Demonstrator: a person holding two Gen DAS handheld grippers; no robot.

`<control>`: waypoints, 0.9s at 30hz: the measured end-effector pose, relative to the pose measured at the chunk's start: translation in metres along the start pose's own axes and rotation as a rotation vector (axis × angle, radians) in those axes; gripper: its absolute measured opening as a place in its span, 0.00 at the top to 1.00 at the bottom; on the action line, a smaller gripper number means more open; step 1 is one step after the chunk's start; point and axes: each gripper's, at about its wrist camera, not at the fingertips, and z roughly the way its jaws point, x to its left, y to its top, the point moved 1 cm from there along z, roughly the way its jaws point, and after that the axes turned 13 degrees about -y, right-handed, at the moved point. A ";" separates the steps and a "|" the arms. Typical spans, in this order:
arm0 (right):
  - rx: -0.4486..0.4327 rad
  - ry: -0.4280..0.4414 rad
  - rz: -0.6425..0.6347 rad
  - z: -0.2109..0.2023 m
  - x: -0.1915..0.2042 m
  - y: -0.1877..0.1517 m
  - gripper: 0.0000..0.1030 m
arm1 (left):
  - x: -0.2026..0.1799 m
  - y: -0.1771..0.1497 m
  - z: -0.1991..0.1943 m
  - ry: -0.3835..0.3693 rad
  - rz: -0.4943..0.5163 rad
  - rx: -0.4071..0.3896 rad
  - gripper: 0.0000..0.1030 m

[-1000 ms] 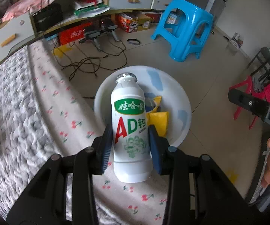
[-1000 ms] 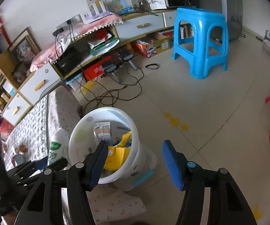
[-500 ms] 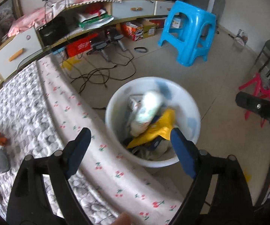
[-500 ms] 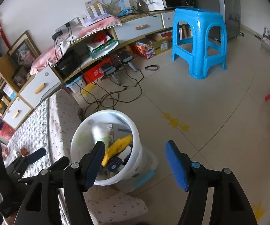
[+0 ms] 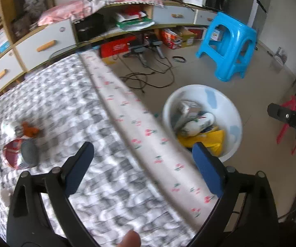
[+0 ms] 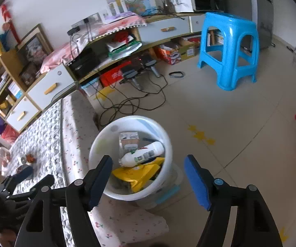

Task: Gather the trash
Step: 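Move both tools back over the bed toward the remaining trash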

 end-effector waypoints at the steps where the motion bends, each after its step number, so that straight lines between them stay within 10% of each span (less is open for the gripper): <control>1: -0.001 0.002 -0.006 0.000 0.002 0.000 0.26 | 0.006 -0.003 -0.004 0.008 -0.009 -0.003 0.06; 15: -0.009 0.029 -0.107 -0.005 0.075 -0.004 0.21 | 0.131 -0.048 -0.060 0.207 -0.272 0.023 0.06; 27: 0.002 0.085 -0.211 -0.005 0.161 -0.013 0.21 | 0.212 -0.094 -0.098 0.238 -0.479 0.027 0.06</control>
